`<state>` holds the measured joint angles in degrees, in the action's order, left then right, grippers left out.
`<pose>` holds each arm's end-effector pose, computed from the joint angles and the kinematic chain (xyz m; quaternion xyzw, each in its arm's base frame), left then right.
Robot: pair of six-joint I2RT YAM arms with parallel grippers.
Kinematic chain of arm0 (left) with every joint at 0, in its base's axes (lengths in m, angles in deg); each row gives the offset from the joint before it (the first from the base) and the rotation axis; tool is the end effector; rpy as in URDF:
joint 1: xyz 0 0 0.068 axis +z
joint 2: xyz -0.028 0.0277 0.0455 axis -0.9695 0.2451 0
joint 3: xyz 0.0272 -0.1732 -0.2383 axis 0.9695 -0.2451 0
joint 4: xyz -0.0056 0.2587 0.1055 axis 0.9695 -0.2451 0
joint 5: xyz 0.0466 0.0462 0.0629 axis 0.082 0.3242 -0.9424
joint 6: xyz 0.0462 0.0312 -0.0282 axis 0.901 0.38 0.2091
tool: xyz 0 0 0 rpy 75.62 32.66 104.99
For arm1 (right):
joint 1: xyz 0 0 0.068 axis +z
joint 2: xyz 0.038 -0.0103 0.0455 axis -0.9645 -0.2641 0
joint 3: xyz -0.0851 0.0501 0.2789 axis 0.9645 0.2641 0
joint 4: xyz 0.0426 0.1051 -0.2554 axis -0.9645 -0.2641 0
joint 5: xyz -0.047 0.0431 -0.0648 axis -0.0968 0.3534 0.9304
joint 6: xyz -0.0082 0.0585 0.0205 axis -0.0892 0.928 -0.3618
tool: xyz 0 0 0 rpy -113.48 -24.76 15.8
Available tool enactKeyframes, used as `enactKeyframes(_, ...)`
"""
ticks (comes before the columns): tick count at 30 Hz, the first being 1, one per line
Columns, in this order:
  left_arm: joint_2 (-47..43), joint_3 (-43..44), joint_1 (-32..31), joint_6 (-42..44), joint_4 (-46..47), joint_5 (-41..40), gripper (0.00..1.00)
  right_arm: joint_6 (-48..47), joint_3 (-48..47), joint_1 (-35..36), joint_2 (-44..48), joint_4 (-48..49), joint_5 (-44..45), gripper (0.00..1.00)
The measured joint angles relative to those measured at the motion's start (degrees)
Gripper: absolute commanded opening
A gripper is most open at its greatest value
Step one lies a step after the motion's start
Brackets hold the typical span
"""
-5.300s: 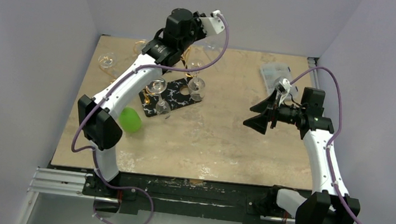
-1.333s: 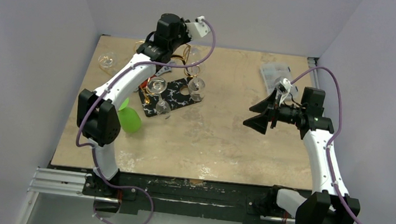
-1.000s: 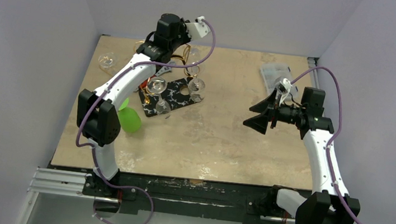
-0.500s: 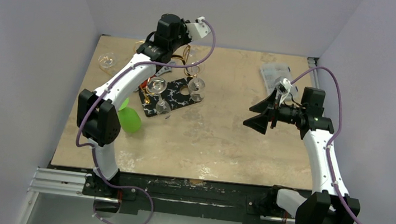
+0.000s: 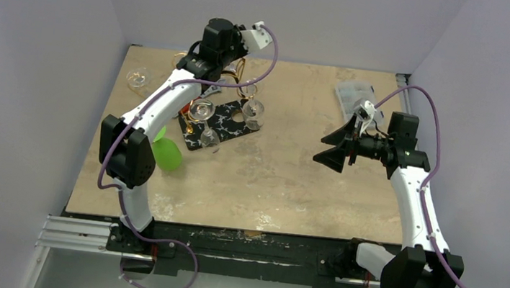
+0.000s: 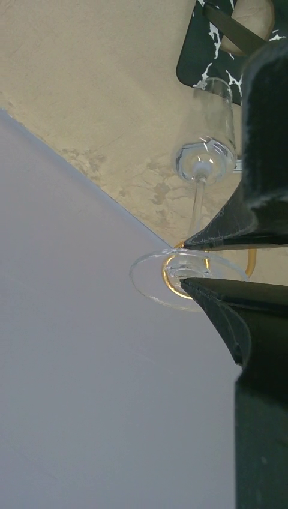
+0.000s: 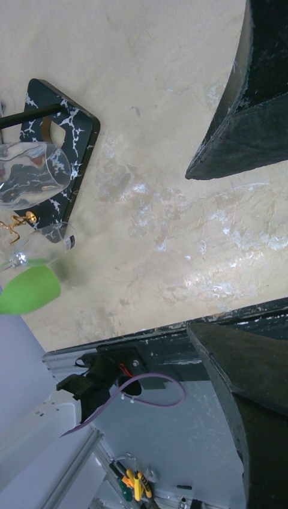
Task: Place the wine glass upside down on the wine glass rack
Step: Turn the wine glass upside down at the wine rack.
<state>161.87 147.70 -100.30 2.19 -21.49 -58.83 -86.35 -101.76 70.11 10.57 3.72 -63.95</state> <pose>0.4423 -0.1945 0.3977 0.4115 0.6844 0.1494 0.5831 0.2374 0.0267 0.3290 -0.3333 0.6979 0.4656 0.4302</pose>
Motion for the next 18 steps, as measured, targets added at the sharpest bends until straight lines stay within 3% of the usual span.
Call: enactKeyframes(18,-0.1,0.5,0.0,-2.6,0.7,0.0,0.4,0.0,0.0,0.0,0.0,0.0,0.0,0.87)
